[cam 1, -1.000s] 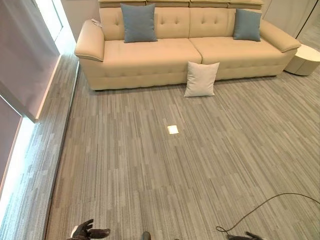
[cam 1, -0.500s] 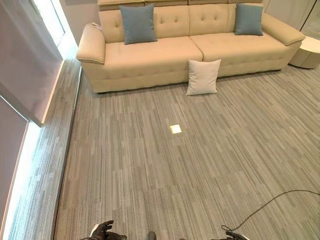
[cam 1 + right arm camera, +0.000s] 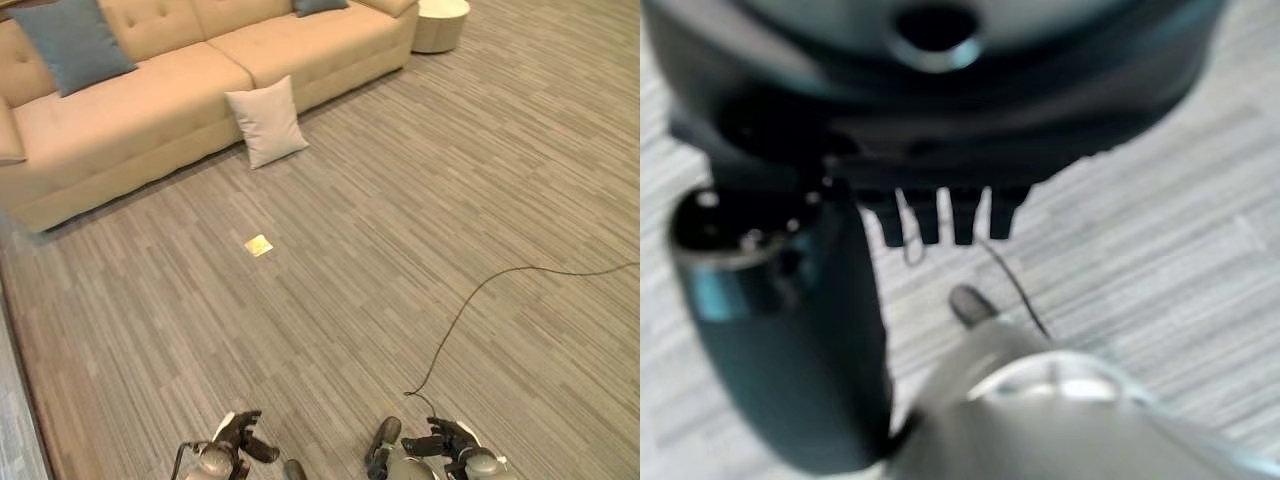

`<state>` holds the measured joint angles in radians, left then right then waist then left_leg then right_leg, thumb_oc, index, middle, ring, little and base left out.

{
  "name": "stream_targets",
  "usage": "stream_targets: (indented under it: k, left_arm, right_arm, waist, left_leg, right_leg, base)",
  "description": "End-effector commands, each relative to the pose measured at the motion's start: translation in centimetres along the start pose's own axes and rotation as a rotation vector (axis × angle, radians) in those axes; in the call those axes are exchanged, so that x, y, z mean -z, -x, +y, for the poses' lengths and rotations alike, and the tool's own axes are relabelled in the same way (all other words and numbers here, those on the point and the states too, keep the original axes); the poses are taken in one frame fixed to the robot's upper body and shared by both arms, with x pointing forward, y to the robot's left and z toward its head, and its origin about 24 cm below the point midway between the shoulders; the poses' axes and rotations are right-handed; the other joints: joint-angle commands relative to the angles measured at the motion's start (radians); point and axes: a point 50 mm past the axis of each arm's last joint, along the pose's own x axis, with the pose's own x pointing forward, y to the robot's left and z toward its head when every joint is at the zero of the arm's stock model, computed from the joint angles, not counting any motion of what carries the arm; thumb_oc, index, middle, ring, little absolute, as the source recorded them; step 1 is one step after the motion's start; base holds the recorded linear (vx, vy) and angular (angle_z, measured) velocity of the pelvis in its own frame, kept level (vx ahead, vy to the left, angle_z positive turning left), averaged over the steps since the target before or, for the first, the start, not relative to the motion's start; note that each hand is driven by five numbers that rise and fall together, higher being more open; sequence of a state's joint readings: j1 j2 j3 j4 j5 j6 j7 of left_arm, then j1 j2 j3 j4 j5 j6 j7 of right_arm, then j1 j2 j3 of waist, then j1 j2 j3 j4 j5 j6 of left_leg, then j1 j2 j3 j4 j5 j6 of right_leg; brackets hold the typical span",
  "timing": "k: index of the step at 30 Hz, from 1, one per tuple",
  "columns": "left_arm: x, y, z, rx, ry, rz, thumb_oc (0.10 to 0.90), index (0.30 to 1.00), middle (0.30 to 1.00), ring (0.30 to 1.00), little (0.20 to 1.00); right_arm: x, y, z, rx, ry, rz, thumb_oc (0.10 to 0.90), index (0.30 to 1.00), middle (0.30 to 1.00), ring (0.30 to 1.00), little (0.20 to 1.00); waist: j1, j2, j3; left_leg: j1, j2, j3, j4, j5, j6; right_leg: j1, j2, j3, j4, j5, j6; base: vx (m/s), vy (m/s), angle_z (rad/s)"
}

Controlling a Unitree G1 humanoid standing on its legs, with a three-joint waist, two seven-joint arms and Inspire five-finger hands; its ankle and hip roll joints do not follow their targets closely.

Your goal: Pick up all the scattered cushions and arrange them neatly on the sofa.

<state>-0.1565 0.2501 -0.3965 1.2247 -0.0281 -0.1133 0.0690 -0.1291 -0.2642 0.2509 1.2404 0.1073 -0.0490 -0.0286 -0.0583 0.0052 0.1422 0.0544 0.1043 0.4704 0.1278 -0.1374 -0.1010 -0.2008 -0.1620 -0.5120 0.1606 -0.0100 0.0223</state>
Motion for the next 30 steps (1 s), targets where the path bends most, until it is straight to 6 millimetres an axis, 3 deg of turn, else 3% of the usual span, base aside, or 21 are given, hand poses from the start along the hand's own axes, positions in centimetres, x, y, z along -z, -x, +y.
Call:
stream_targets:
  k: [1,2,4,5,6,7,8,9,11,13,14,16,17,19,20,21,23,25,26,29,30]
  left_arm:
    - [-4.7,-0.7,-1.4,0.061,-0.090,-0.149,0.800,0.900,0.900,0.900,0.900]
    - [-5.0,-0.7,-1.2,0.043,-0.071,-0.164,0.800,0.900,0.900,0.900,0.900]
    - [-5.0,-0.7,-1.1,0.042,-0.070,-0.163,0.800,0.900,0.900,0.900,0.900]
    - [-3.8,-0.4,-0.3,0.001,-0.025,-0.152,0.800,0.900,0.900,0.900,0.900]
    - [-3.8,-0.4,-0.3,0.001,-0.026,-0.152,0.800,0.900,0.900,0.900,0.900]
    - [-2.2,-0.2,-0.3,-0.018,-0.012,-0.100,0.800,0.900,0.900,0.900,0.900]
    - [-2.2,-0.2,-0.3,-0.018,-0.012,-0.100,0.800,0.900,0.900,0.900,0.900]
    - [-1.0,-0.1,-0.3,-0.038,-0.008,-0.059,0.800,0.900,0.900,0.900,0.900]
    - [-0.5,0.0,-0.2,-0.043,-0.009,-0.039,0.800,0.900,0.900,0.900,0.900]
    - [1.0,0.3,-0.1,-0.053,0.037,0.008,0.800,0.900,0.900,0.900,0.900]
    - [1.8,0.5,-0.3,-0.053,0.053,0.041,0.800,0.900,0.900,0.900,0.900]
    - [2.1,0.6,-1.1,-0.032,0.041,0.049,0.800,0.900,0.900,0.900,0.900]
    - [1.5,0.5,-0.8,-0.045,0.061,0.023,0.800,0.900,0.900,0.900,0.900]
    - [1.4,0.4,-0.4,-0.051,0.066,0.026,0.800,0.900,0.900,0.900,0.900]
    - [1.2,0.4,-0.2,-0.056,0.096,0.013,0.800,0.900,0.900,0.900,0.900]
    - [1.2,0.4,-0.2,-0.055,0.097,0.013,0.800,0.900,0.900,0.900,0.900]
    - [0.5,0.2,-0.1,-0.056,0.090,-0.006,0.800,0.900,0.900,0.900,0.900]
    - [-0.2,0.0,-0.2,-0.047,0.032,-0.025,0.800,0.900,0.900,0.900,0.900]
    - [-0.2,0.0,-0.8,-0.021,0.015,-0.016,0.800,0.900,0.900,0.900,0.900]
    - [0.8,0.1,-1.3,0.007,0.005,0.031,0.800,0.900,0.900,0.900,0.900]
    - [1.3,0.3,-1.7,0.007,0.029,0.049,0.800,0.900,0.900,0.900,0.900]
  right_arm:
    - [-2.3,-0.1,-4.2,0.102,0.207,-0.051,0.800,0.900,0.900,0.900,0.900]
    - [-3.2,-0.1,-2.7,0.075,0.300,-0.103,0.800,0.900,0.900,0.900,0.900]
    - [-3.2,-0.1,-2.6,0.074,0.301,-0.102,0.800,0.900,0.900,0.900,0.900]
    - [-7.5,0.7,1.2,-0.032,0.434,-0.339,0.800,0.900,0.900,0.900,0.900]
    - [-7.5,0.7,1.2,-0.032,0.434,-0.338,0.800,0.900,0.900,0.900,0.900]
    - [-8.5,1.3,1.8,-0.049,0.492,-0.414,0.800,0.900,0.900,0.900,0.900]
    - [-8.5,1.3,1.8,-0.050,0.492,-0.414,0.800,0.900,0.900,0.900,0.900]
    - [-9.2,1.4,1.9,-0.035,0.526,-0.444,0.800,0.900,0.900,0.900,0.900]
    - [-9.1,1.3,2.1,-0.033,0.526,-0.437,0.800,0.900,0.900,0.900,0.900]
    - [-9.3,1.4,2.7,-0.052,0.519,-0.449,0.800,0.900,0.900,0.900,0.900]
    - [-8.3,1.2,2.7,-0.060,0.504,-0.410,0.800,0.900,0.900,0.900,0.900]
    - [-6.1,0.9,2.6,-0.061,0.477,-0.325,0.800,0.900,0.900,0.900,0.900]
    - [-4.4,0.6,2.5,-0.060,0.398,-0.260,0.800,0.900,0.900,0.900,0.900]
    - [-3.8,0.5,2.4,-0.062,0.381,-0.232,0.800,0.900,0.900,0.900,0.900]
    - [-2.6,0.6,2.4,-0.065,0.358,-0.195,0.800,0.900,0.900,0.900,0.900]
    - [-2.6,0.6,2.4,-0.064,0.358,-0.195,0.800,0.900,0.900,0.900,0.900]
    - [-1.6,0.5,2.2,-0.065,0.312,-0.153,0.800,0.900,0.900,0.900,0.900]
    - [-0.7,0.5,1.5,-0.047,0.293,-0.113,0.800,0.900,0.900,0.900,0.900]
    - [0.8,0.5,1.0,-0.038,0.306,-0.038,0.800,0.900,0.900,0.900,0.900]
    - [1.7,0.5,0.5,-0.029,0.362,0.005,0.800,0.900,0.900,0.900,0.900]
    - [1.8,0.5,0.5,-0.030,0.360,0.013,0.800,0.900,0.900,0.900,0.900]
  waist:
    - [0.071,0.013,0.056]
    - [0.091,0.007,0.072]
    - [0.092,0.007,0.070]
    - [0.141,-0.012,0.075]
    - [0.141,-0.015,0.073]
    - [0.157,-0.006,0.064]
    - [0.158,-0.009,0.066]
    - [0.208,-0.009,0.062]
    - [0.226,-0.025,0.059]
    - [0.243,-0.042,0.047]
    - [0.257,-0.051,0.028]
    - [0.255,-0.064,0.023]
    - [0.207,-0.025,0.027]
    - [0.189,-0.006,0.025]
    - [0.149,0.020,0.027]
    - [0.147,0.022,0.027]
    - [0.099,0.032,0.035]
    - [0.051,0.027,0.041]
    - [0.016,0.031,0.036]
    - [0.025,0.035,0.024]
    - [0.021,0.026,0.022]
  left_leg:
    - [-0.200,0.083,-0.272,0.634,0.183,-0.022]
    - [-0.275,0.001,-0.319,0.667,0.123,0.002]
    - [-0.276,0.003,-0.318,0.671,0.118,0.003]
    - [-0.413,-0.138,-0.355,0.452,0.093,0.052]
    - [-0.412,-0.141,-0.353,0.445,0.098,0.053]
    - [-0.435,-0.077,-0.327,0.149,0.138,0.052]
    - [-0.423,-0.081,-0.324,0.134,0.146,0.052]
    - [-0.448,-0.111,-0.399,-0.116,0.194,0.049]
    - [-0.467,-0.121,-0.442,-0.178,0.221,0.040]
    - [-0.485,-0.140,-0.497,-0.114,0.264,0.039]
    - [-0.467,-0.162,-0.509,-0.077,0.275,0.065]
    - [-0.418,-0.214,-0.520,-0.014,0.244,0.122]
    - [-0.296,-0.241,-0.560,-0.021,0.187,0.174]
    - [-0.232,-0.242,-0.591,-0.046,0.160,0.187]
    - [-0.108,-0.234,-0.651,-0.083,0.121,0.189]
    - [-0.108,-0.232,-0.654,-0.084,0.122,0.188]
    - [0.000,-0.225,-0.702,-0.112,0.095,0.168]
    - [0.096,-0.235,-0.781,-0.163,0.061,0.150]
    - [0.163,-0.233,-0.818,-0.196,0.031,0.124]
    - [0.218,-0.205,-0.829,-0.186,-0.007,0.112]
    - [0.217,-0.189,-0.824,-0.124,-0.004,0.103]
  right_leg:
    - [0.173,0.101,0.104,-0.132,-0.071,-0.029]
    - [0.193,0.113,0.144,-0.152,-0.073,-0.031]
    - [0.193,0.115,0.145,-0.152,-0.074,-0.031]
    - [0.260,0.121,0.252,-0.223,-0.072,0.007]
    - [0.258,0.118,0.253,-0.223,-0.070,0.008]
    - [0.326,0.136,0.277,-0.248,-0.112,0.033]
    - [0.329,0.132,0.278,-0.248,-0.112,0.034]
    - [0.383,0.135,0.293,-0.241,-0.137,0.046]
    - [0.411,0.127,0.311,-0.227,-0.150,0.056]
    - [0.444,0.097,0.357,-0.165,-0.139,0.074]
    - [0.435,0.069,0.381,-0.091,-0.087,0.098]
    - [0.366,-0.033,0.363,0.196,0.127,0.138]
    - [0.241,-0.065,0.405,0.530,0.239,0.108]
    - [0.184,-0.061,0.401,0.593,0.205,0.098]
    - [0.069,-0.039,0.373,0.577,0.092,0.072]
    - [0.071,-0.038,0.370,0.575,0.093,0.071]
    - [-0.016,0.006,0.350,0.348,0.034,0.060]
    - [-0.063,0.070,0.408,0.016,0.075,0.088]
    - [-0.113,0.066,0.465,-0.194,0.147,0.135]
    - [-0.105,0.064,0.413,-0.244,0.169,0.147]
    - [-0.105,0.050,0.417,-0.181,0.194,0.141]
  base:
    - [0.29,-0.247,-1.06]
    - [0.30,-0.220,-1.22]
    - [0.25,0.054,-1.09]
    - [0.39,0.088,-0.85]
    - [0.86,0.165,-1.30]
    - [0.47,0.076,-1.34]
    - [0.92,0.223,-1.72]
    - [0.45,0.147,-1.19]
    - [0.65,0.201,-0.72]
    - [0.65,0.256,-0.69]
    - [0.49,0.259,-0.85]
    - [0.83,0.492,-0.80]
    - [0.69,0.465,-0.19]
    - [0.73,0.313,0.52]
    - [0.74,0.182,0.83]
    - [0.77,0.042,1.12]
    - [0.60,-0.113,1.18]
    - [0.89,-0.213,1.41]
    - [0.83,-0.176,1.76]
    - [0.63,-0.189,1.39]
    - [0.62,-0.228,0.88]
